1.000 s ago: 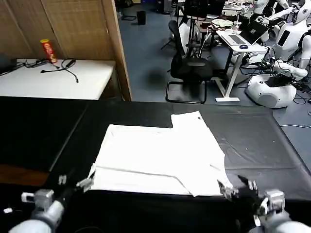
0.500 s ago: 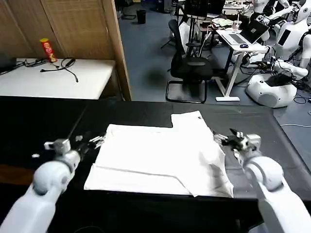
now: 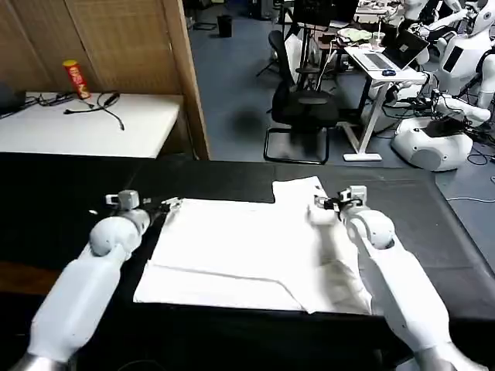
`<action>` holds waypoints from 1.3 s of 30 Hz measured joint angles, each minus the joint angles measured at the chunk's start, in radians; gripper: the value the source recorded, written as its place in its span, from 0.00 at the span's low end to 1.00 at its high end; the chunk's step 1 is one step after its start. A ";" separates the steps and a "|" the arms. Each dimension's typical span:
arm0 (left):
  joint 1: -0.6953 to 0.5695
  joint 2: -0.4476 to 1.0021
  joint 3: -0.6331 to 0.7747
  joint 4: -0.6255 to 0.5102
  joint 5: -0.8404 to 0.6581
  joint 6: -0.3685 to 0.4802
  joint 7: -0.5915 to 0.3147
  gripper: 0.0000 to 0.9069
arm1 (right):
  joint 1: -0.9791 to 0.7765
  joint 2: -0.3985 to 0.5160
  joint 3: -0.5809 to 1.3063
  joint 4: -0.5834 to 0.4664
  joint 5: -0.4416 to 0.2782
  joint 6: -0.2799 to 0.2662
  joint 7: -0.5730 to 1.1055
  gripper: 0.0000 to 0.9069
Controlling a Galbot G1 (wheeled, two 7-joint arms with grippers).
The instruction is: Fold and organize the clothes.
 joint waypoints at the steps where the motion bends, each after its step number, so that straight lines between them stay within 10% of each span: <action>1: -0.005 -0.001 0.003 0.012 0.004 0.001 0.003 0.97 | 0.000 0.001 0.000 -0.006 0.000 0.000 -0.002 0.97; 7: -0.026 -0.008 0.027 0.057 0.011 0.002 0.027 0.97 | 0.006 0.013 -0.003 -0.032 -0.006 -0.002 -0.012 0.97; 11: -0.039 -0.017 0.039 0.079 0.016 0.005 0.035 0.94 | 0.006 0.015 -0.003 -0.039 -0.005 -0.010 -0.023 0.77; 15: -0.042 -0.016 0.045 0.087 0.022 0.004 0.047 0.16 | 0.005 0.017 0.000 -0.041 -0.006 -0.011 -0.029 0.34; 19: -0.044 -0.014 0.048 0.094 0.030 0.003 0.055 0.11 | 0.000 0.021 0.001 -0.040 -0.007 -0.012 -0.032 0.09; 39: 0.002 0.012 0.012 0.005 -0.007 -0.011 0.054 0.00 | -0.043 -0.026 0.025 0.063 0.007 0.065 -0.099 0.01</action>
